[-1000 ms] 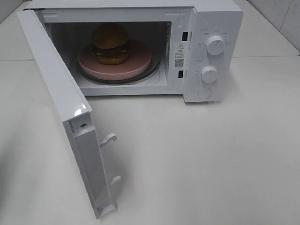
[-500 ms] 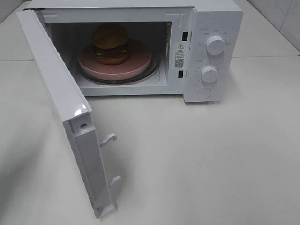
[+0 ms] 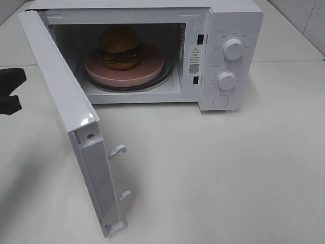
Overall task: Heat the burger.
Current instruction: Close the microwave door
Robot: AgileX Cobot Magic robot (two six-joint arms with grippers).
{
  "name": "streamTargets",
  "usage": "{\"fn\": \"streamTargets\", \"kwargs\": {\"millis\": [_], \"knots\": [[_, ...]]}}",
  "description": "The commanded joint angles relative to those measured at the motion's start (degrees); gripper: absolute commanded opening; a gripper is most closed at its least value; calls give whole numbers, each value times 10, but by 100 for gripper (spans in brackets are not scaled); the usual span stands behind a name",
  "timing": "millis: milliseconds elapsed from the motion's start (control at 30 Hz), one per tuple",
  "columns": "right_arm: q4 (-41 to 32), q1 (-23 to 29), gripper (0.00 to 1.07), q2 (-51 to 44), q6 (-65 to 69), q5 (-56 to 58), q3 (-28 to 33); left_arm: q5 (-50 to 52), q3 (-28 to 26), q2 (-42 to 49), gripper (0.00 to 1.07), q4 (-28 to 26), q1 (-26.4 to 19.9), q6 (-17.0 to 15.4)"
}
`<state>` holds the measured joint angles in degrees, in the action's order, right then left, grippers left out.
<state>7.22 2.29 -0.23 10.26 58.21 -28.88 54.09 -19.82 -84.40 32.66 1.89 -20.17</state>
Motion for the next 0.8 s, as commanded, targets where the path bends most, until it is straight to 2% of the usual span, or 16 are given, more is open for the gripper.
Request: {"fn": "streamTargets", "kwargs": {"millis": [33,200,233,333,667,700,800], "knots": [[0,-3,76,-17,-2,-7,1,9,-23,-26,0,-5,21,-2],[0,-3,76,-17,-2,-7,1,10,-48,-66,0,-40,58,11],[0,-3,76,-17,-2,-7,1,11,-52,-77,0,-53,72,30],[0,-3,76,-17,-2,-7,1,13,-61,-91,0,-69,94,45],[0,-3,76,-17,-2,-7,1,11,-97,-102,0,-142,140,50],[0,-3,76,-17,-2,-7,1,3,-109,-102,0,-165,152,65],[0,-3,76,-17,-2,-7,1,-22,-128,-102,0,-190,164,90]]}}
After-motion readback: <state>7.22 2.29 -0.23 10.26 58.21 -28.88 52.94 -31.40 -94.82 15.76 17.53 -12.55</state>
